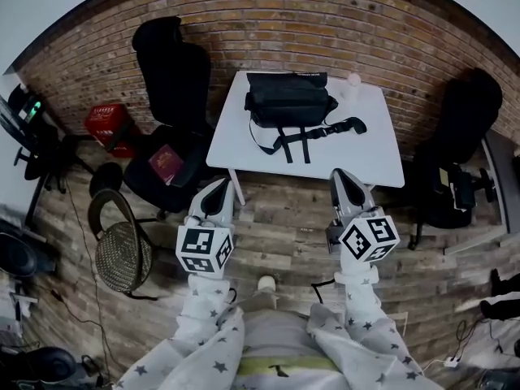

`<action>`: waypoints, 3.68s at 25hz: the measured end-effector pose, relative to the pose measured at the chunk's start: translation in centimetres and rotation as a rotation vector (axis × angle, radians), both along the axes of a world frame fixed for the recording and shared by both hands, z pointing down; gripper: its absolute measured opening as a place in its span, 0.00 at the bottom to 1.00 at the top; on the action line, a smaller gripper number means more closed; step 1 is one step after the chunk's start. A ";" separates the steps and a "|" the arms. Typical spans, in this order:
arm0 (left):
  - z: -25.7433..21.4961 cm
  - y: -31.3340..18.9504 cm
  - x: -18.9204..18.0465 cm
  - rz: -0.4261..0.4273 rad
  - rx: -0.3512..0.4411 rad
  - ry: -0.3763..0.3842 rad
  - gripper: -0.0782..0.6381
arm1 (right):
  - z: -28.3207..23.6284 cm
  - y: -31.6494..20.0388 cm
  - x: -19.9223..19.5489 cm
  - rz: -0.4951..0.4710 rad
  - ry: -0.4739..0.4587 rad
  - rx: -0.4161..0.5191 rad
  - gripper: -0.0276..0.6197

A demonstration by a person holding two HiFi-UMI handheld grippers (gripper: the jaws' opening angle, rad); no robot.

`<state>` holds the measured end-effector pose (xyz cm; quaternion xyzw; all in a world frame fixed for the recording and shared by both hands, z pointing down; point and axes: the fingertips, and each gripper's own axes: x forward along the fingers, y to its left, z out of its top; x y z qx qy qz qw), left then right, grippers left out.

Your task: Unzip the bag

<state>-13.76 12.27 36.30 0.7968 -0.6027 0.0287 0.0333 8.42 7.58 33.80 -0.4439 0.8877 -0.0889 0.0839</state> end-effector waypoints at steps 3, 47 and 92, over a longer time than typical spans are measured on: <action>0.4 -2.2 -0.6 0.013 -0.006 0.010 0.11 | 0.1 -1.7 -0.2 0.014 0.003 -0.007 0.05; 6.3 -30.8 -4.8 -0.084 -0.160 0.101 0.11 | 7.6 -30.6 -11.2 -0.362 0.070 -0.147 0.05; 11.6 -44.0 -2.6 0.360 -0.331 0.123 0.37 | 22.6 -32.3 -23.1 -0.351 0.259 -0.428 0.14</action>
